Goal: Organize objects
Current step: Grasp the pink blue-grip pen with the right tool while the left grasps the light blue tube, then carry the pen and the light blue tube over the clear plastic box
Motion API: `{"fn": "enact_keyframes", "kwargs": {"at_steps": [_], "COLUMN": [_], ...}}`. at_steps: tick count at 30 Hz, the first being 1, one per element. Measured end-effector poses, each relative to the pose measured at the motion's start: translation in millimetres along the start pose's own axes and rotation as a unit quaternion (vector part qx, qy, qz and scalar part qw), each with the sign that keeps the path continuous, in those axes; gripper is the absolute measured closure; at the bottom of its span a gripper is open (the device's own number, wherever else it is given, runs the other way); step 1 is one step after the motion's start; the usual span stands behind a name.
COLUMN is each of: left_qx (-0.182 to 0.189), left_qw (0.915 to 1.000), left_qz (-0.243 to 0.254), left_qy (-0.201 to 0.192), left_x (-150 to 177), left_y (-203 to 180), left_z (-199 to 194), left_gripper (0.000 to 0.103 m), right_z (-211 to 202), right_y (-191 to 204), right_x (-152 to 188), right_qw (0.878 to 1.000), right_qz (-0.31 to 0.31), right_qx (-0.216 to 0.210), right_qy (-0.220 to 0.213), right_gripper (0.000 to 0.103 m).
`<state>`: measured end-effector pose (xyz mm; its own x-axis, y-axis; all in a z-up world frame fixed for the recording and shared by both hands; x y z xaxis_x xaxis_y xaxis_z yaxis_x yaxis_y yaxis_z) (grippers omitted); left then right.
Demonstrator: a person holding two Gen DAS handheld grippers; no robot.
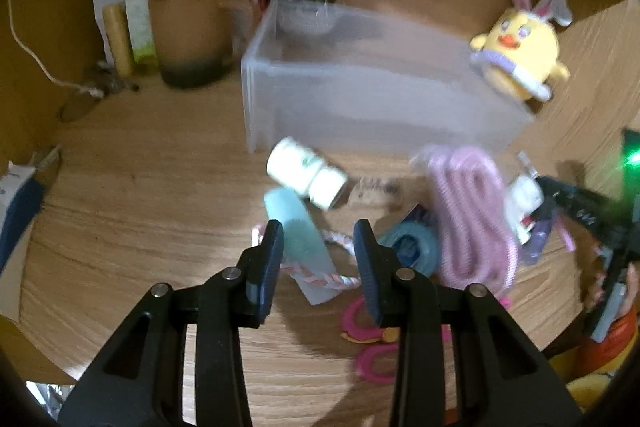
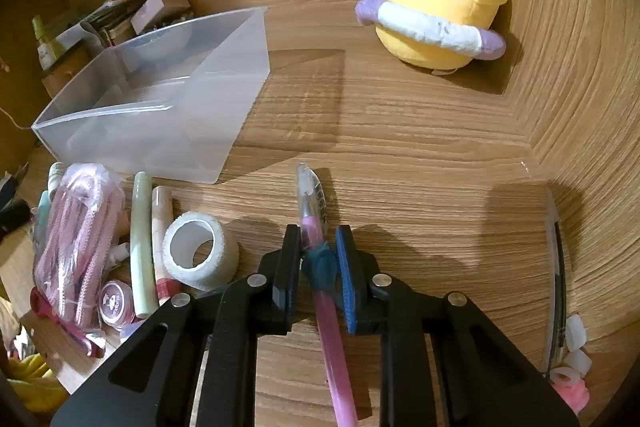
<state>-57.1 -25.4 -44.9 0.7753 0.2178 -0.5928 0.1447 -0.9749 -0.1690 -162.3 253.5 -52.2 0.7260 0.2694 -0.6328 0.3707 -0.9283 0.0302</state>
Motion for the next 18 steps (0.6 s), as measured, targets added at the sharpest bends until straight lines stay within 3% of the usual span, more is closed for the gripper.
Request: {"fn": "enact_keyframes", "kwargs": {"at_steps": [3, 12, 13, 14, 18], "left_qx": [-0.007, -0.037, -0.039, -0.046, -0.050], "left_qw": [0.9997, 0.9993, 0.9992, 0.9988, 0.9984], "left_qz": [-0.017, 0.003, 0.005, 0.009, 0.014], "left_qy": [0.015, -0.006, -0.009, -0.013, -0.024], "left_x": [5, 4, 3, 3, 2], "left_y": [9, 11, 11, 11, 12], "left_z": [9, 11, 12, 13, 13], "left_gripper": [0.068, 0.068, 0.070, 0.078, 0.078], "right_z": [-6, -27, -29, -32, -41], "right_y": [1, 8, 9, 10, 16], "right_x": [2, -1, -2, -2, -6], "right_qw": [1.000, 0.999, 0.999, 0.999, 0.998], "right_qz": [-0.001, -0.006, -0.006, -0.005, -0.009], "right_qx": [-0.001, 0.000, -0.002, -0.003, -0.010], "right_qy": [-0.010, -0.045, -0.050, -0.053, -0.067], "right_gripper": [0.087, 0.087, 0.087, 0.087, 0.087]}}
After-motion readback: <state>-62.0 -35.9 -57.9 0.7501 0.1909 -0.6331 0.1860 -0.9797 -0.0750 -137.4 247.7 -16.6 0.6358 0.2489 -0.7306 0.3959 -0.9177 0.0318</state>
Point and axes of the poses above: each gripper's, at about its wrist camera, not at the fingertips, and z roughly the way its jaws point, y to its left, x to its underside, the point moved 2 cm from there along z, roughly the way its jaws point, and after that the axes turned 2 degrees about -z, right-handed, at the moved point
